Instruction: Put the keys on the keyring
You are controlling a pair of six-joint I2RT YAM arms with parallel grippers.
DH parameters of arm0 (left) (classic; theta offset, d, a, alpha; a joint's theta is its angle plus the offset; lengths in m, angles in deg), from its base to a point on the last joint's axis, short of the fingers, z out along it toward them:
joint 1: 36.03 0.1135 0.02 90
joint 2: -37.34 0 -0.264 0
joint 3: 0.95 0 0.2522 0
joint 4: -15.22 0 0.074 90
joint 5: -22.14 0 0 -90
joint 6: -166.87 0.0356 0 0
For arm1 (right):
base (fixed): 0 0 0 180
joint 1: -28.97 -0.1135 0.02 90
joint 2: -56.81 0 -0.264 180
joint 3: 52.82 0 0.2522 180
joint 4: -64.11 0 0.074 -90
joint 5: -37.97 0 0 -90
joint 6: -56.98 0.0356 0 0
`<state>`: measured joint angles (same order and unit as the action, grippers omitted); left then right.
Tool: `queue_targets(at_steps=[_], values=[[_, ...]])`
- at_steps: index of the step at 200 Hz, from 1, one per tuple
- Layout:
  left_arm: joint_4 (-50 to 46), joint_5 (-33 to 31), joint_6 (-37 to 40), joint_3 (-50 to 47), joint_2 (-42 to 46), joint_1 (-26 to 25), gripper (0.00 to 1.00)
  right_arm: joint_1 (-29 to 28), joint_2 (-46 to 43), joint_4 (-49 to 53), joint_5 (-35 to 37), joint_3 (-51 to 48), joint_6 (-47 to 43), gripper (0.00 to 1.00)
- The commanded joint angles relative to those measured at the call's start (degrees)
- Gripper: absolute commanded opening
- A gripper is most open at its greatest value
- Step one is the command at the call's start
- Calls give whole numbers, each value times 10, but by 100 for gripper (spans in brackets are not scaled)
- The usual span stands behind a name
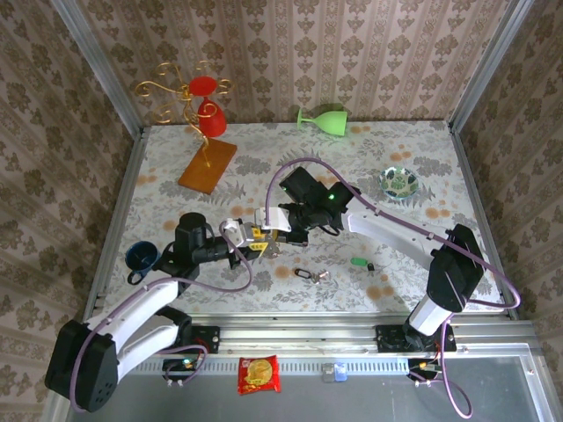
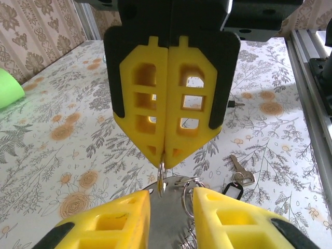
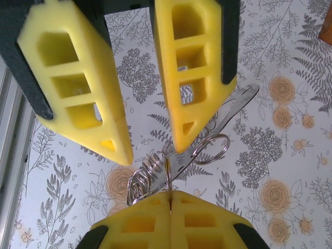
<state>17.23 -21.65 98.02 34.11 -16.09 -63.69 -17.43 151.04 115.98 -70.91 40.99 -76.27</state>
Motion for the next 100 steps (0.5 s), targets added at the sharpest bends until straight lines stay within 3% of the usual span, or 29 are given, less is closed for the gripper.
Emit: queue_targets(at_steps=[1,57,92,100], values=[[7,5,16,23,-7,3,27,-5,-13,-21,-18,-10,14,0],[41,5,13,28,-23,3,20,-10,-13,-27,-30,-1,21,0],[57,9,6,24,-15,6,0,-4,-27,-37,-33,-12,36,0],[67,9,-1,21,-10,8,0,10,-43,-56,-51,-25,58,12]])
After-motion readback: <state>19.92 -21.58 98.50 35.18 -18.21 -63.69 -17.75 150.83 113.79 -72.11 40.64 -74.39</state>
